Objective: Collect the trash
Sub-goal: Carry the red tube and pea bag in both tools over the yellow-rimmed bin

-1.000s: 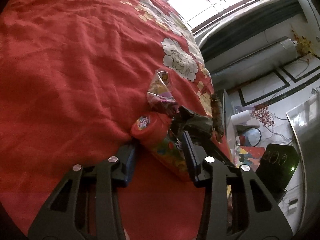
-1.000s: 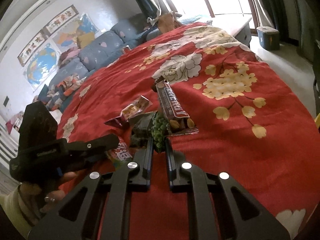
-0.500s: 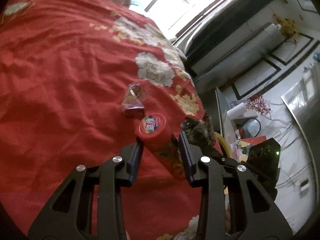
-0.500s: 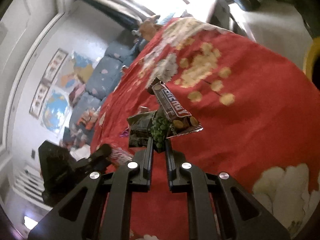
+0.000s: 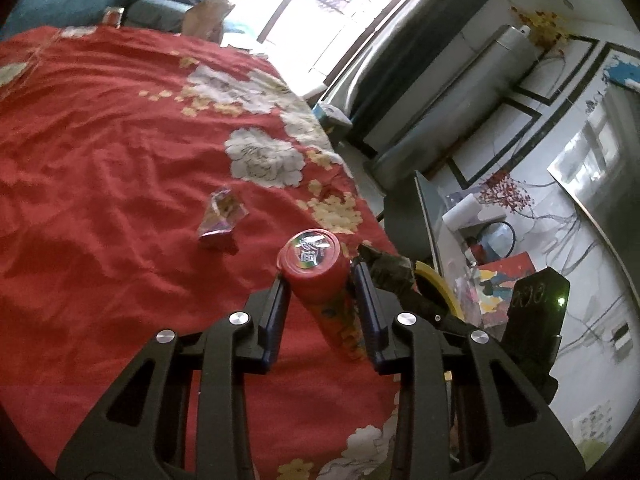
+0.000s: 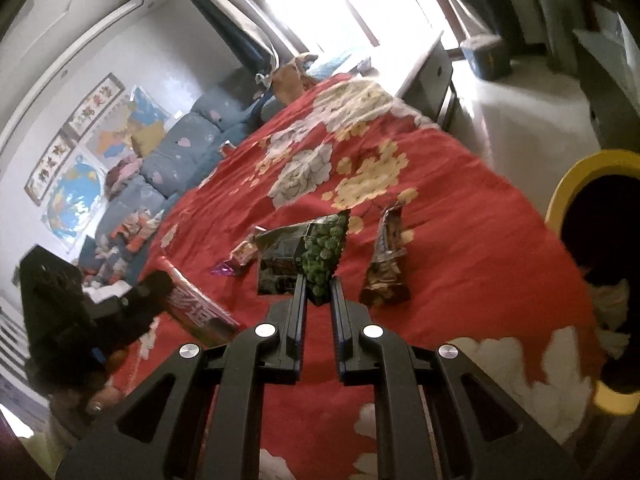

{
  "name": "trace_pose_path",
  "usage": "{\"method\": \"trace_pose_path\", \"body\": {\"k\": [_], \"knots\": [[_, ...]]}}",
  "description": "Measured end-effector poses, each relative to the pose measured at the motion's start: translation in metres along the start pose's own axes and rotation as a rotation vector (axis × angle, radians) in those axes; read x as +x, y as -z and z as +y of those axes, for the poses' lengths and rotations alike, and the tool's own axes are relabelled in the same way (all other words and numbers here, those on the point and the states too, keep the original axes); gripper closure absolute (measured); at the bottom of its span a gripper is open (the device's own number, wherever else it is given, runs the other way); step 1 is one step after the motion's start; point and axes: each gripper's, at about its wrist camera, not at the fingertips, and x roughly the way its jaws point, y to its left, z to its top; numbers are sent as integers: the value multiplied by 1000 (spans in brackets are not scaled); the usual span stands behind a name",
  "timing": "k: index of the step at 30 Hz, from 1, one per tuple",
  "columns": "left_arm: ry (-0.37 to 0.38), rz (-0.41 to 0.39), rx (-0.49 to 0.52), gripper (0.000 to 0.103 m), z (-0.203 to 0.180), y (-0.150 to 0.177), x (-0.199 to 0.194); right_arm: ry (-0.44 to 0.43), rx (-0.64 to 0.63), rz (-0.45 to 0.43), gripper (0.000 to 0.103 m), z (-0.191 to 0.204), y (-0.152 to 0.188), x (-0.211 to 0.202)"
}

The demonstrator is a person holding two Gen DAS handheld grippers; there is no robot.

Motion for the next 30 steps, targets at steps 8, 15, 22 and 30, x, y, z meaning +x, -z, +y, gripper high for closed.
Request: {"method": "trace_pose_path", "body": {"k": [8,15,22,30], "knots": [[22,-5,57,78,-27,-2,4,55,-27,-81,92,-8,-5,-29],[41,9,126,78,-59,-2,17,92,-6,-135,92,-25,-8,-50],[69,39,176,78,-87,2,36,147,7,-187,92,-44,-12,-71],[105,64,224,78,-119,7,55,213,33,-229,92,-69,-12,-87]]}}
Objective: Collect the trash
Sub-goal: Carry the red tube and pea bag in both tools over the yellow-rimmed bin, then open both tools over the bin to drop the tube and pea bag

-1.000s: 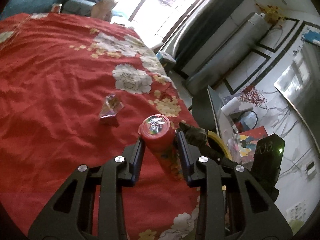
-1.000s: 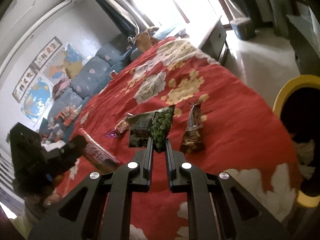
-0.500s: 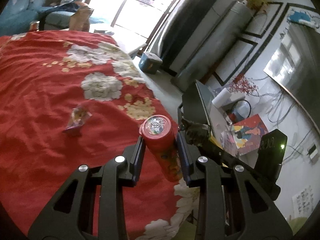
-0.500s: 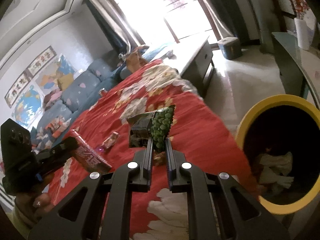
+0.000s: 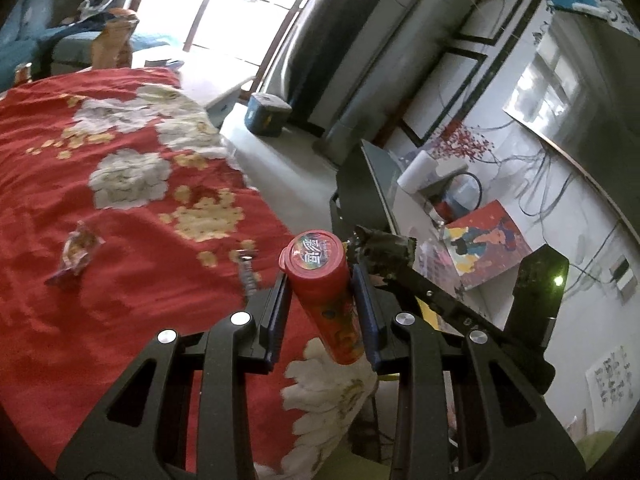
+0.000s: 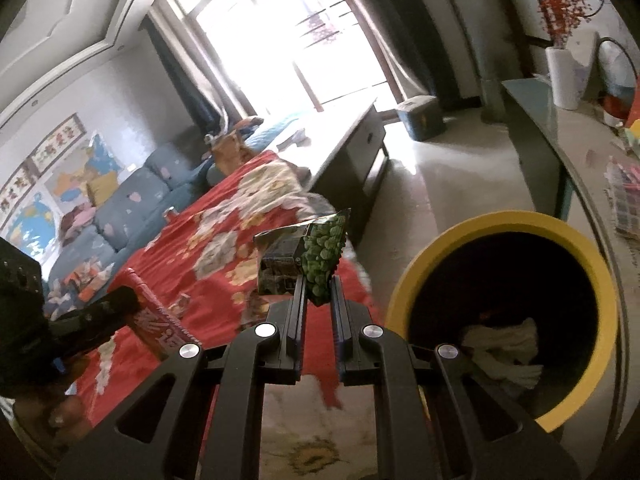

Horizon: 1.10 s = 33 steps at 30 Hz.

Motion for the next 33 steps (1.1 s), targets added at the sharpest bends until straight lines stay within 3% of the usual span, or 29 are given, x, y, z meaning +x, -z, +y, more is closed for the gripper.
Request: {"method": "trace_pose_path", "body": {"k": [33], "knots": [[47,132,195,78,-93,15,134,241,218,-18,90,-136,4,-20]]}}
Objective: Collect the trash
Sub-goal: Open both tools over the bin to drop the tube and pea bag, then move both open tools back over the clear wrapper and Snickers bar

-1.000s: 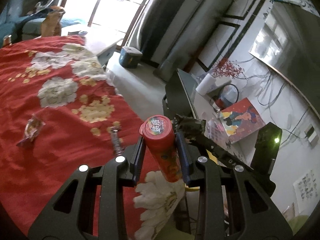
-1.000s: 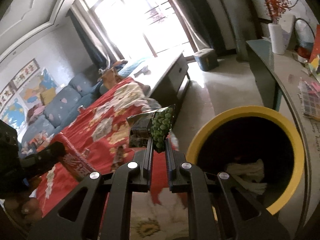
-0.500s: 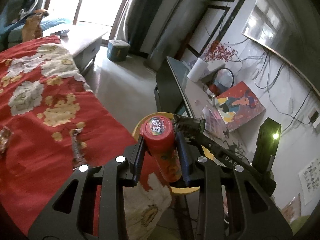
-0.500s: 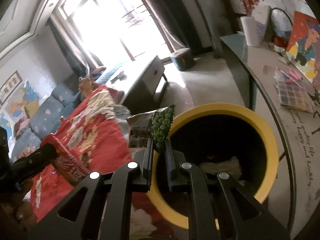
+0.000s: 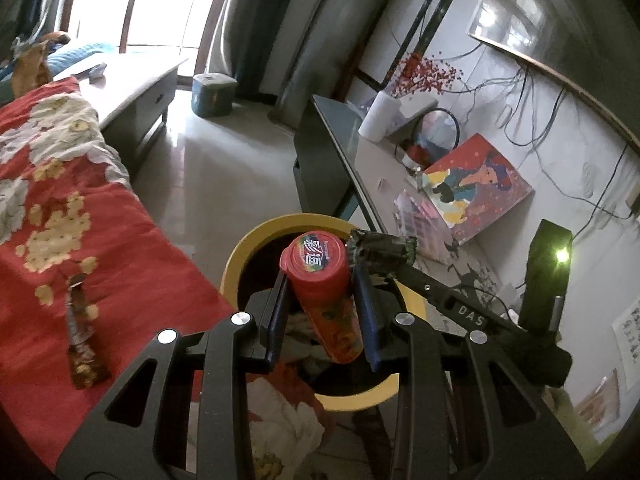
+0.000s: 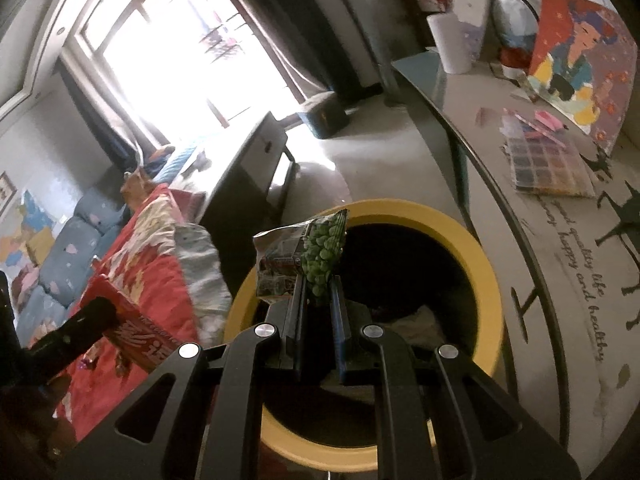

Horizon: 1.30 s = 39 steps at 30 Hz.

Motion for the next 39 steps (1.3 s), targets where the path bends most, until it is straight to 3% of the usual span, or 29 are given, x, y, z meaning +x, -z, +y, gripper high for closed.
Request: {"method": "trace_pose_path", "body": {"k": [4,5,7,8,17,27,39], "knots": [[5,22,-6,74,1,0,15,16,17,7,89,-8,0,3],[9,31,-8,63,2,0,18,21,25,8,84,-9,0,3],[14,34,-17,49,4,1,20,30,34,9,64,-10,0,4],[16,35,-21,48,5,1,20,35,39,4,56,-11,0,3],[-32,-18,-22,11,12,-1,-4,69,-14,-60,43,3,-2,-8],[-116,-121,-10,11,26,-3,-46,45,-152,-140,31,49,-1,-26],[-219,-204,-50,11,57,7,-92,-30,-269,-136,25,105,15,-29]]}}
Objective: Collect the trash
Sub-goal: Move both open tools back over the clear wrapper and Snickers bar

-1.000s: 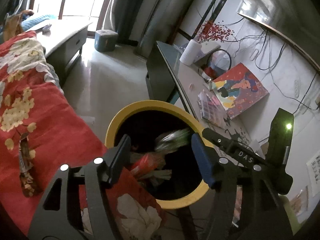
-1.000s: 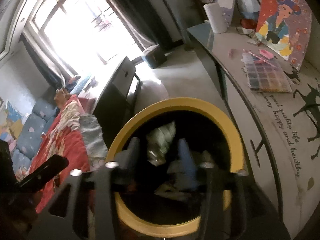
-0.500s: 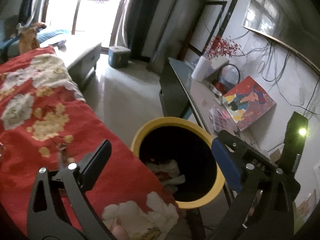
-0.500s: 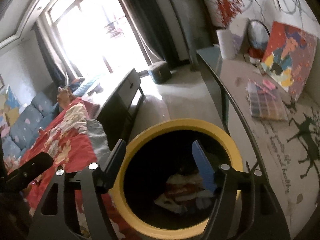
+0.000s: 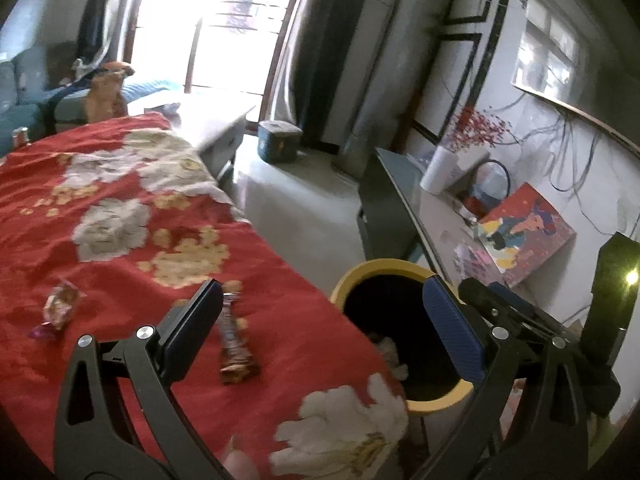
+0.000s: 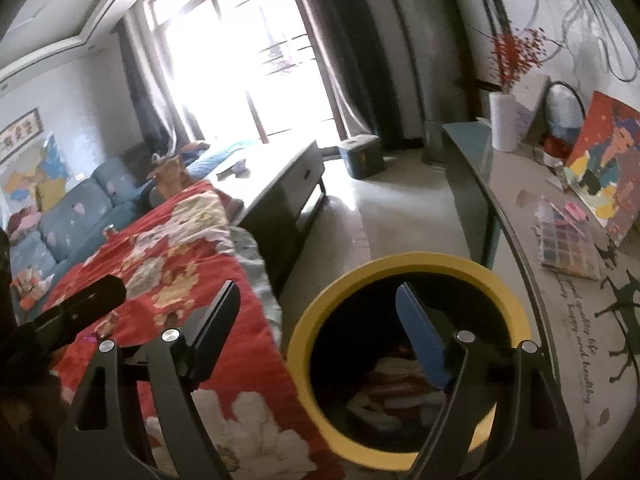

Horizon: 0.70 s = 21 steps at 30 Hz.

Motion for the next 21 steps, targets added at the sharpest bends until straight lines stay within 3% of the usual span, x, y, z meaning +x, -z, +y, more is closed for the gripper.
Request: {"method": "trace_pose_path", "body": {"k": [21], "knots": [[-187,-69,-108,11,90,8,-46,-163,-165,58,23,92,14,15]]}}
